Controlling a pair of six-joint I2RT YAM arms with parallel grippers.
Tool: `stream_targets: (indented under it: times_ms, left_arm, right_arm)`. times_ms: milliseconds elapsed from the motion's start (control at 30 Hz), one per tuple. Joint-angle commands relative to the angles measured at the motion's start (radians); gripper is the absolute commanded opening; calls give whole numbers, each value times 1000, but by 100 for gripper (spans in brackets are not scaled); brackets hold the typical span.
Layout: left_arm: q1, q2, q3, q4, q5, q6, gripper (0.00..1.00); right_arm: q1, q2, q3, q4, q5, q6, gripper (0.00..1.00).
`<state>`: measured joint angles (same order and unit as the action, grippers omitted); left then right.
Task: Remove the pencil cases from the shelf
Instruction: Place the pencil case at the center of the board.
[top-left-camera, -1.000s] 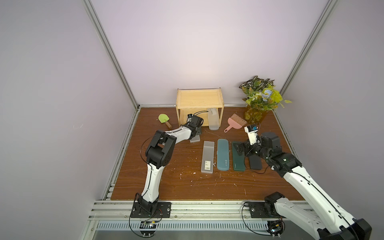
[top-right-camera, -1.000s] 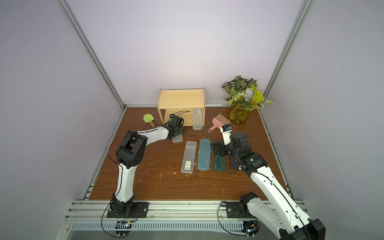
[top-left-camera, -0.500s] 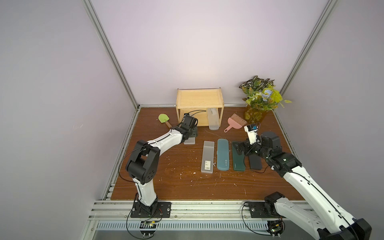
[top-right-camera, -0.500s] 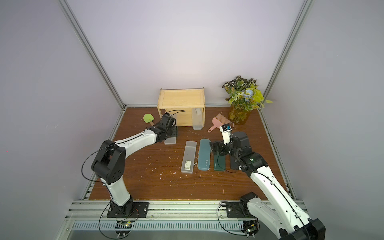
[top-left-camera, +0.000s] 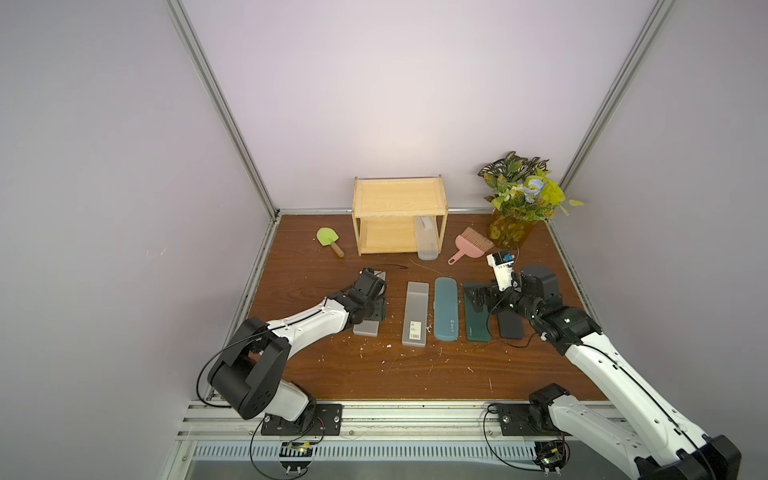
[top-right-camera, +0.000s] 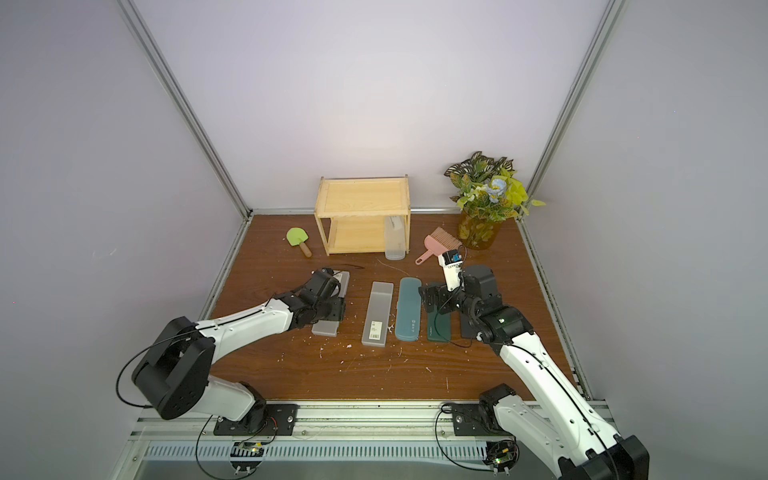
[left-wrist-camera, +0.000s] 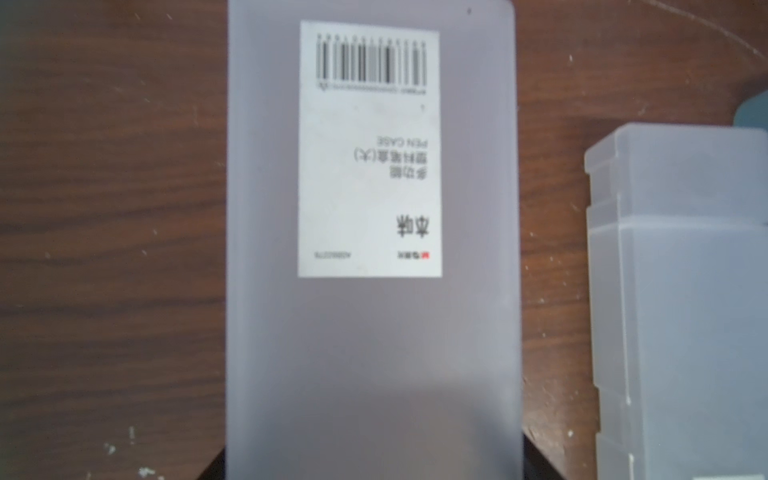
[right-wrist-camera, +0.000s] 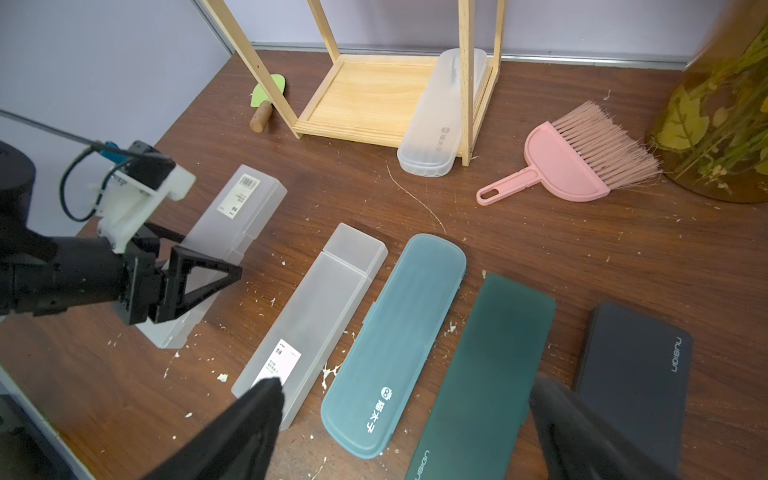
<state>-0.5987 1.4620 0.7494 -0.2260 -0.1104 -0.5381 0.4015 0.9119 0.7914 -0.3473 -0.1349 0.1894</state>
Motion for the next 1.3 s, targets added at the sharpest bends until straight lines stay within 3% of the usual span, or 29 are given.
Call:
stream_targets:
  times_ms: [0,667,1267]
  left_arm:
    - [-26,-13,-45,68,57,-50,64]
    - [-87,85,-40,144,55,-129,67]
    - [-96,78,-4,137,39,-137,89]
  right_arm:
    - [-4,-13,5,30,-17,23,99]
    - [-4,-25,-1,27,-17,38,99]
    - [-4,-15,-4,36,-18,36,99]
